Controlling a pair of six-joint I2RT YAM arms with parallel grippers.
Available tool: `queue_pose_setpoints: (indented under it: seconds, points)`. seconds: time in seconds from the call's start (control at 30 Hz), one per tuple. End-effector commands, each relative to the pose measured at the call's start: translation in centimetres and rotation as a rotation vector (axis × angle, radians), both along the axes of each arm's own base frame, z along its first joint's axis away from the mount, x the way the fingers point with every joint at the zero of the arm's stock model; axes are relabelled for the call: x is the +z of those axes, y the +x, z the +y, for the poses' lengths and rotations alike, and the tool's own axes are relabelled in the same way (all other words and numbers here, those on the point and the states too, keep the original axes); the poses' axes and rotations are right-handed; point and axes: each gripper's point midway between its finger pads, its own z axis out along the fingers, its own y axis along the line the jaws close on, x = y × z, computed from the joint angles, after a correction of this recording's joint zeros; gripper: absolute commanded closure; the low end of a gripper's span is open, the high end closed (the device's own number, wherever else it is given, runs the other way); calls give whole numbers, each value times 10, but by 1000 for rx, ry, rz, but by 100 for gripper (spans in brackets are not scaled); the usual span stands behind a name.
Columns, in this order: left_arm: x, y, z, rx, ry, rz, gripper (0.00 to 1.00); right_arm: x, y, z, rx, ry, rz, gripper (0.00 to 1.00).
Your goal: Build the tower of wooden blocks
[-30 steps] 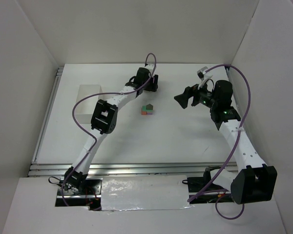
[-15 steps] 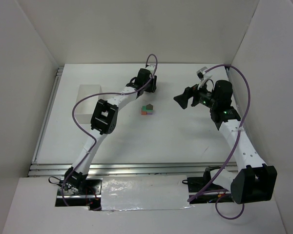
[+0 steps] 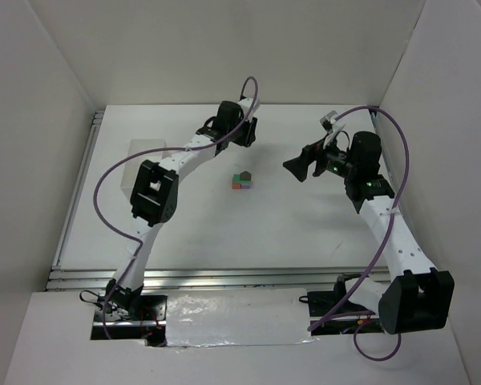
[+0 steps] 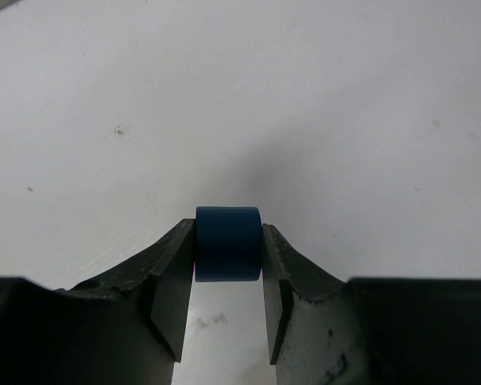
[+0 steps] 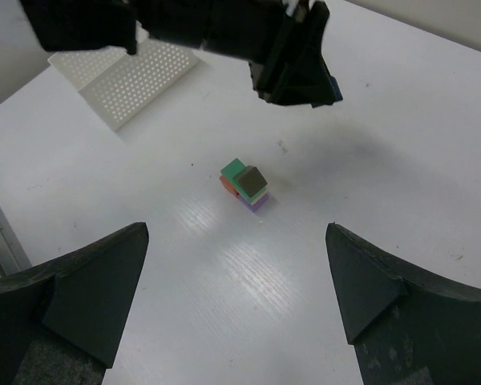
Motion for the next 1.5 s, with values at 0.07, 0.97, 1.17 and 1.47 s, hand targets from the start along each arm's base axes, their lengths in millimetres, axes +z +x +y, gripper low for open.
queue_pose_setpoints:
  seconds: [0.07,0.97,1.17,1.47]
  points:
    - [104,-28,12,-202,-70,-154,88,20,-6,10,56,-23,-76,0]
    - [27,-111,80,-715,139,-84,82,-6,3,15,45,-167,-49,0]
    - [6,-124,72,-763,172,-51,80,-11,4,14,40,-187,-42,0]
    - [2,-121,52,-777,152,-69,80,-19,6,13,39,-199,-21,0]
